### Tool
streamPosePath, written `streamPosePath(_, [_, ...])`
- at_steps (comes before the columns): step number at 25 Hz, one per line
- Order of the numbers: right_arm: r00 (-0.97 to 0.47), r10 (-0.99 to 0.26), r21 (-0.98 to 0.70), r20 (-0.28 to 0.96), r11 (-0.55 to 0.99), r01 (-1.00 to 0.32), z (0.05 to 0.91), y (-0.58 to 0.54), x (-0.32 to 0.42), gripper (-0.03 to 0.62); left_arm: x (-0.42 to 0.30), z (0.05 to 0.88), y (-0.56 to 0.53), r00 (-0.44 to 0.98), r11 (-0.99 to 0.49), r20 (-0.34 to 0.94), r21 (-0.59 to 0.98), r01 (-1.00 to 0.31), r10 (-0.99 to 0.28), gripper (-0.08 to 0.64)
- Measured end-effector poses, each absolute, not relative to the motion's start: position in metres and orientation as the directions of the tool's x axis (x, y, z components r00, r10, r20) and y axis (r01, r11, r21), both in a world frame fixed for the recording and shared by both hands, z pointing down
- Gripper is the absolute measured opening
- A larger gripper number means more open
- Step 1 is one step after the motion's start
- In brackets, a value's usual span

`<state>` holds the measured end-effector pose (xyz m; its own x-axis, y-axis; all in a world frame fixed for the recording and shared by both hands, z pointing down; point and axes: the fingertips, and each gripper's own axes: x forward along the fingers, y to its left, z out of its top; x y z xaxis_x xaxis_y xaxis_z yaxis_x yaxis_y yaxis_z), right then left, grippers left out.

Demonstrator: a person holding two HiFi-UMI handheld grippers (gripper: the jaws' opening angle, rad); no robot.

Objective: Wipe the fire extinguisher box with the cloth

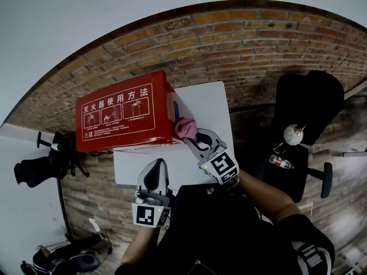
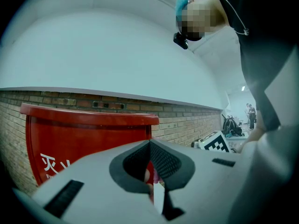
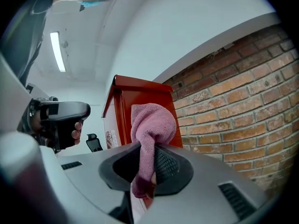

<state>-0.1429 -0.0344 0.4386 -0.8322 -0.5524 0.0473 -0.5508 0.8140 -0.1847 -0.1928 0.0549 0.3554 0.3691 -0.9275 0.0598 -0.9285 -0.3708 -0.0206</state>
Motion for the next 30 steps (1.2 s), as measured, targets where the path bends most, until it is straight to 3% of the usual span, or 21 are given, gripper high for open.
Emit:
streamPosePath(20, [-0.812,-0.557,-0.343,0.172,0.739,-0.580,0.514,-0.041,-0.143,0.069,-0.202,0.363,0.071,0.342,-0.345,0.081,-0.021,-0.939,-0.936,0.048])
streamPosePath(30, [-0.777,-0.573,-0.319,0.261,0.709,-0.629,0.558,-0.043,-0.145,0.069,-0.206,0.368,0.072,0.334,-0.337,0.094,-0.017,-0.941,-0.938,0.048])
